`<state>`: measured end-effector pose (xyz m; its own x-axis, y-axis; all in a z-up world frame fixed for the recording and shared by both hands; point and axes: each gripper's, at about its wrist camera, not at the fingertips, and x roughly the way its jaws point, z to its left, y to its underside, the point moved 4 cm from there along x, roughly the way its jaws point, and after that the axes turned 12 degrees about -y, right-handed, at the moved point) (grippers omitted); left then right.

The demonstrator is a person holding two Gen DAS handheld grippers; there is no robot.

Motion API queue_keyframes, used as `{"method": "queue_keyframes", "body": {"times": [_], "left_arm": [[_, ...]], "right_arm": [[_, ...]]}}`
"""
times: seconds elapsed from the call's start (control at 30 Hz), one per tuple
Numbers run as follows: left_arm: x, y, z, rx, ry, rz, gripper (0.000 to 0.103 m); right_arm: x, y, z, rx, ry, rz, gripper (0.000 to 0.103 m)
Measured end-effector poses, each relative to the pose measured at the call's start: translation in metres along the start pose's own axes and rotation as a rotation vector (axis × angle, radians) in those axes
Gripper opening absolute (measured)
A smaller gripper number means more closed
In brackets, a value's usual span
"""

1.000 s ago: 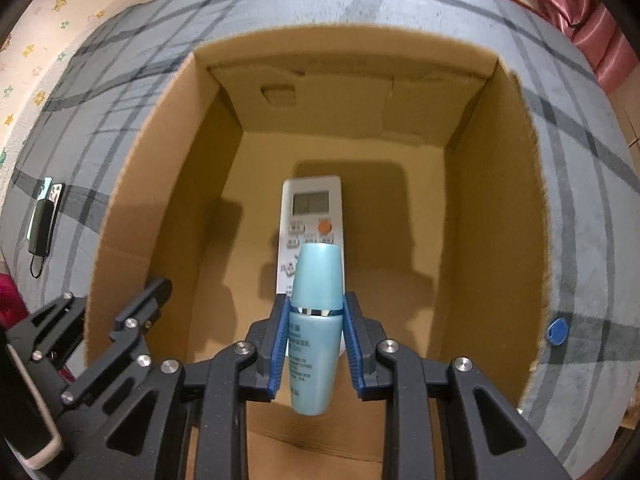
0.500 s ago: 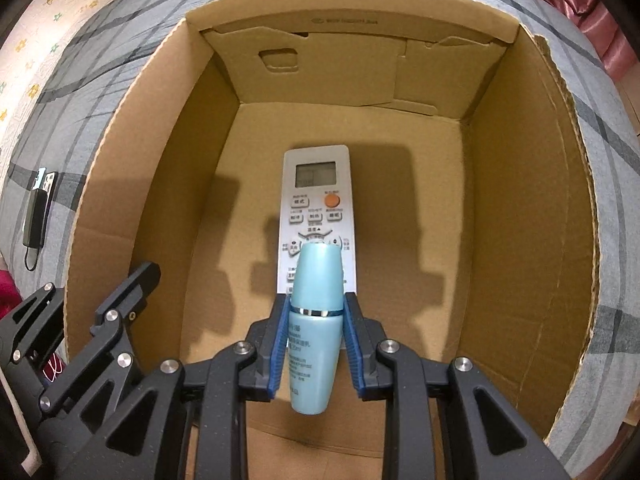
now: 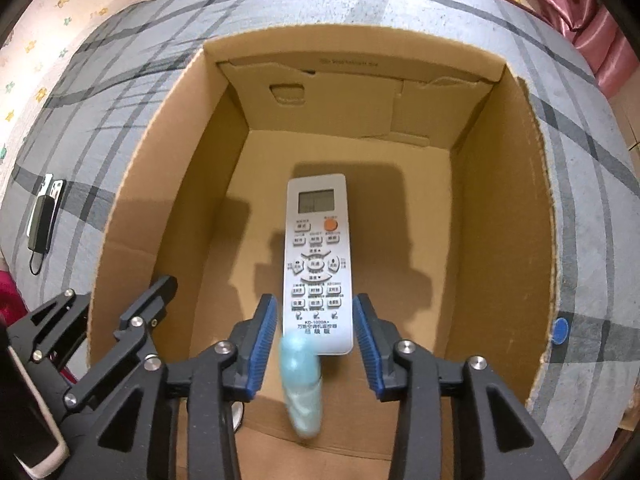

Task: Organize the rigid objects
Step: 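Open the right gripper to drop the light-blue bottle into the box, then move the right gripper out of the box toward the blue key fob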

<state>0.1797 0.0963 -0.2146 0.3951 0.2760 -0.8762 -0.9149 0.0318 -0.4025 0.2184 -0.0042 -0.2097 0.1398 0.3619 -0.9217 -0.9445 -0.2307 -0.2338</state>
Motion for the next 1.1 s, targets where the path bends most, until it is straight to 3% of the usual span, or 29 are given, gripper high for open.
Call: {"method": "queue_keyframes", "body": {"times": [0.37, 0.57, 0.73, 0.8, 1.1], "left_arm": [[-0.001, 0.000, 0.000, 0.006, -0.004, 0.000, 0.013], [-0.001, 0.001, -0.002, 0.007, -0.006, 0.000, 0.013], [-0.001, 0.001, -0.001, 0.008, -0.007, 0.000, 0.013], [-0.001, 0.001, -0.001, 0.005, -0.004, 0.001, 0.013], [-0.002, 0.000, -0.001, 0.004, -0.003, 0.000, 0.013]], "right_arm": [[-0.044, -0.010, 0.001, -0.016, 0.030, -0.107, 0.050], [-0.070, -0.012, -0.007, -0.004, 0.052, -0.149, 0.062], [-0.089, -0.013, -0.015, 0.000, 0.084, -0.177, 0.089], [-0.096, -0.013, -0.020, -0.001, 0.093, -0.191, 0.095], [-0.129, -0.009, -0.059, 0.034, 0.146, -0.235, 0.099]]}}
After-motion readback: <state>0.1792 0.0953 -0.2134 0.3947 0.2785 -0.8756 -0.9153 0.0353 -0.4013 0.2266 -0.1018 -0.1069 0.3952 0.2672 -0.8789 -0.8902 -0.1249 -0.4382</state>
